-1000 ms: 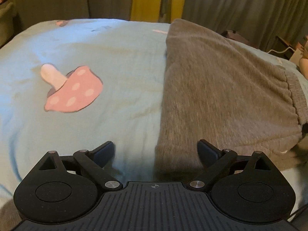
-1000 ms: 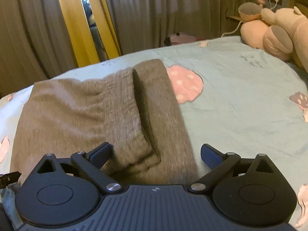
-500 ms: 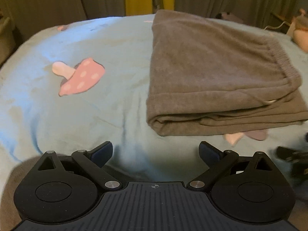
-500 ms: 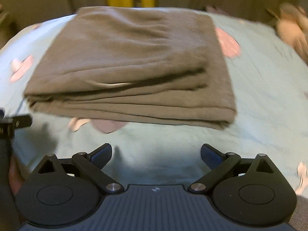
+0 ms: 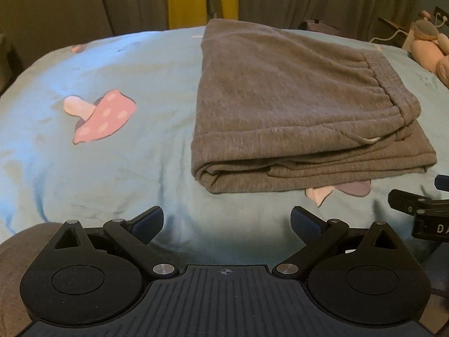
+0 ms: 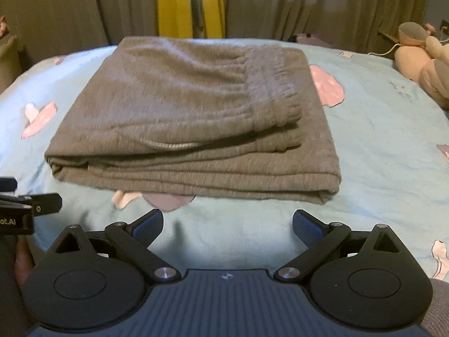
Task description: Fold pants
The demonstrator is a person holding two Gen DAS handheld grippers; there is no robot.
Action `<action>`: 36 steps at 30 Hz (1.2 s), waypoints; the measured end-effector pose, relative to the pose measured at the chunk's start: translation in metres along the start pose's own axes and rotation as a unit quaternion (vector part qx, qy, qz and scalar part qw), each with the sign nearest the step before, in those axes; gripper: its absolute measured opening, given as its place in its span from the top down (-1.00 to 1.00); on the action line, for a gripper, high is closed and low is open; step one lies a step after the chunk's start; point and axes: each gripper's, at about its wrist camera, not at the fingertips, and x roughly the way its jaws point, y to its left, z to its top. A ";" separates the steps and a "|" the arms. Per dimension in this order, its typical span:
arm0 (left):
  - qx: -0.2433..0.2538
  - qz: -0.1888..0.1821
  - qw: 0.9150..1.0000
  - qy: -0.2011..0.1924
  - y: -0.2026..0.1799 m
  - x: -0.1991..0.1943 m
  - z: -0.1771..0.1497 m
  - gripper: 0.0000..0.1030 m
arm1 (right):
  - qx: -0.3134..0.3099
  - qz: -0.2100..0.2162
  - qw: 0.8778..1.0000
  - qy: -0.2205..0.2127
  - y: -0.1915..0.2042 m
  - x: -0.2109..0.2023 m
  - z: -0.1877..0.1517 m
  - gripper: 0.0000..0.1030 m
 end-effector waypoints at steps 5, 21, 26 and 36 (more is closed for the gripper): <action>0.010 -0.001 1.000 0.004 -0.004 0.008 0.001 -0.96 | 0.022 -0.007 1.000 -0.009 -0.003 0.004 0.003 -0.92; 0.026 -0.035 0.998 -0.038 -0.016 0.013 0.007 -0.96 | 0.001 -0.033 0.998 -0.050 0.007 0.007 0.005 -0.92; 0.020 -0.038 0.999 -0.032 -0.016 0.017 0.008 -0.96 | -0.012 -0.039 0.998 -0.054 0.012 0.010 0.006 -0.92; 0.000 -0.047 0.999 -0.026 -0.009 0.019 0.008 -0.96 | -0.033 -0.041 0.997 -0.050 0.019 0.014 0.006 -0.92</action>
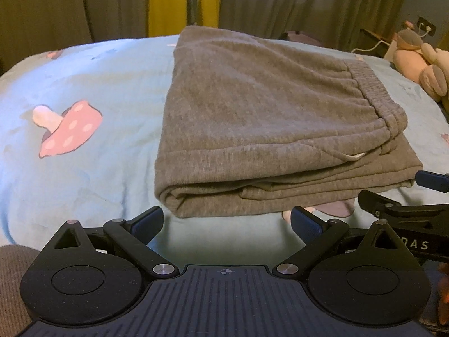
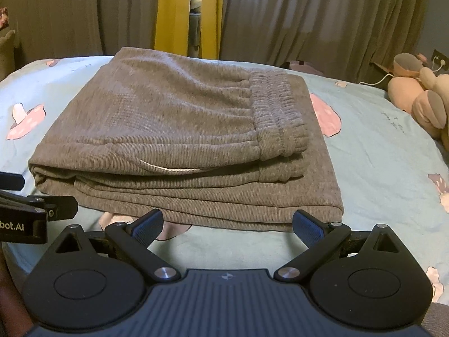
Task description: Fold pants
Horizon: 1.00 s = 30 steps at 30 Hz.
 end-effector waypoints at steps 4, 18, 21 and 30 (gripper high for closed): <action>0.001 0.003 1.000 0.002 0.000 0.001 0.000 -0.96 | 0.001 0.001 1.000 -0.006 -0.001 -0.001 0.000 -0.92; -0.007 0.010 1.000 -0.004 0.001 0.003 0.001 -0.96 | 0.001 -0.001 1.000 -0.018 -0.001 0.001 0.003 -0.92; -0.006 0.008 1.000 -0.004 0.001 0.003 0.001 -0.96 | -0.001 -0.002 1.000 -0.016 0.000 0.002 0.003 -0.92; -0.005 0.007 1.000 -0.003 0.001 0.002 0.001 -0.96 | 0.010 -0.002 1.000 -0.009 -0.001 0.004 0.002 -0.92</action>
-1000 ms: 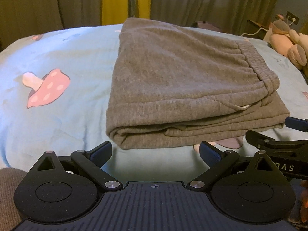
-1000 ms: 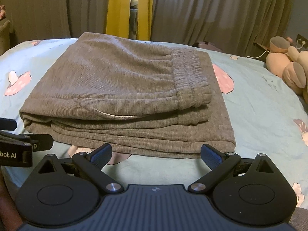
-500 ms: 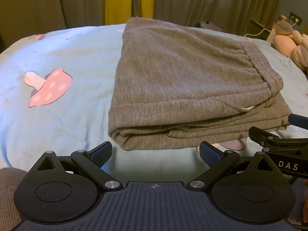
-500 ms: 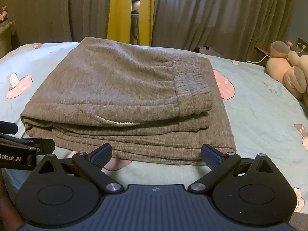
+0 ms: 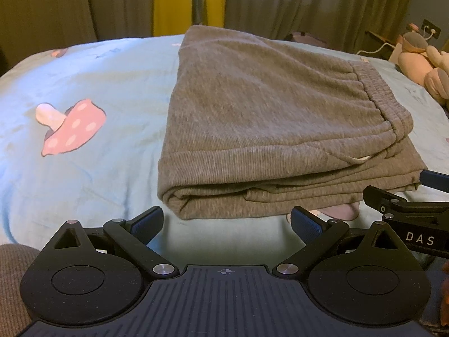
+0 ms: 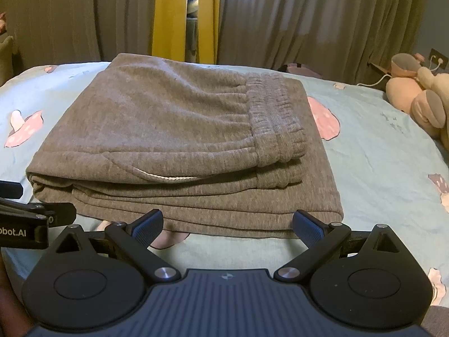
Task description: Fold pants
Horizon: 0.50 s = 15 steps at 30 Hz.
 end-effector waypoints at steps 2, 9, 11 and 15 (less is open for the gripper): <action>0.001 0.000 1.000 0.001 0.000 0.000 0.000 -0.96 | 0.004 0.001 1.000 0.000 -0.001 0.000 0.000 -0.92; -0.002 -0.001 1.000 0.002 0.000 0.000 -0.001 -0.96 | 0.000 0.001 1.000 0.006 0.000 0.001 -0.002 -0.92; -0.001 0.000 1.000 0.002 0.000 0.001 -0.001 -0.96 | -0.001 0.001 1.000 0.007 0.001 0.001 -0.002 -0.92; -0.001 0.000 1.000 0.002 0.000 0.001 -0.001 -0.96 | -0.001 0.002 1.000 0.009 0.001 0.001 -0.003 -0.92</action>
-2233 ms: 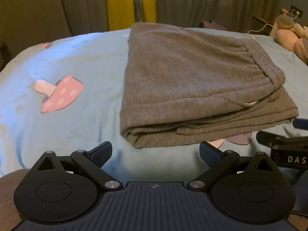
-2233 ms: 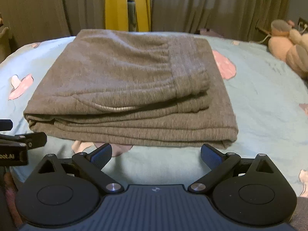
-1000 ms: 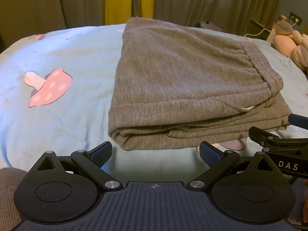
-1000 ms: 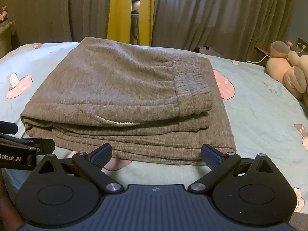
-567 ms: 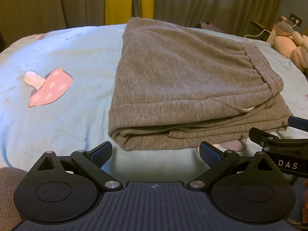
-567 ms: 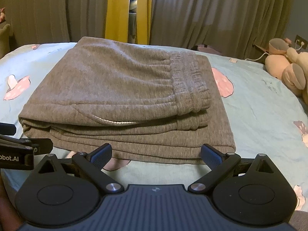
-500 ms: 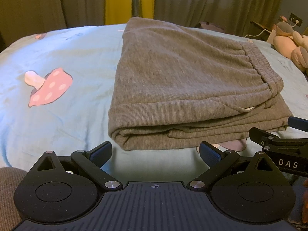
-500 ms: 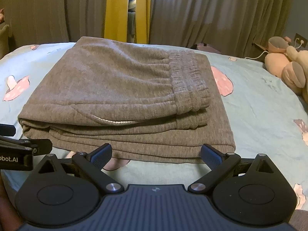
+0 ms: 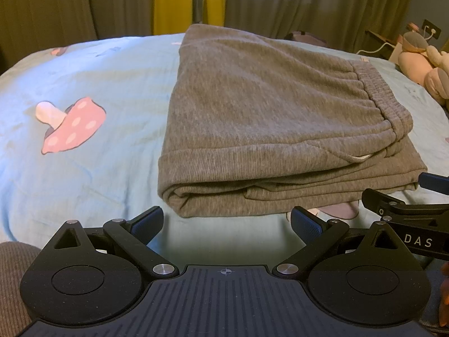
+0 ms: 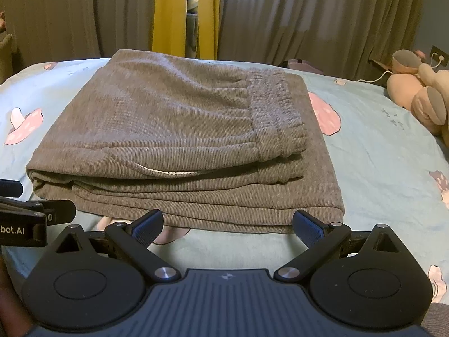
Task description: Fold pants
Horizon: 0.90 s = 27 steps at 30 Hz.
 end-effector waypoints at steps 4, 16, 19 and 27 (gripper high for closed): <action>0.000 0.000 1.000 0.001 0.000 0.000 0.000 -0.96 | 0.000 0.000 1.000 0.002 0.000 0.001 0.000 -0.92; 0.002 0.000 1.000 0.005 0.001 0.001 -0.001 -0.96 | -0.004 -0.001 1.000 0.003 0.002 0.001 -0.001 -0.92; 0.002 0.000 1.000 0.005 0.000 0.001 -0.001 -0.96 | -0.005 -0.001 1.000 0.005 0.002 0.001 -0.001 -0.92; 0.003 0.000 1.000 0.010 0.000 0.003 -0.003 -0.96 | -0.005 -0.001 1.000 0.006 0.002 0.002 -0.002 -0.92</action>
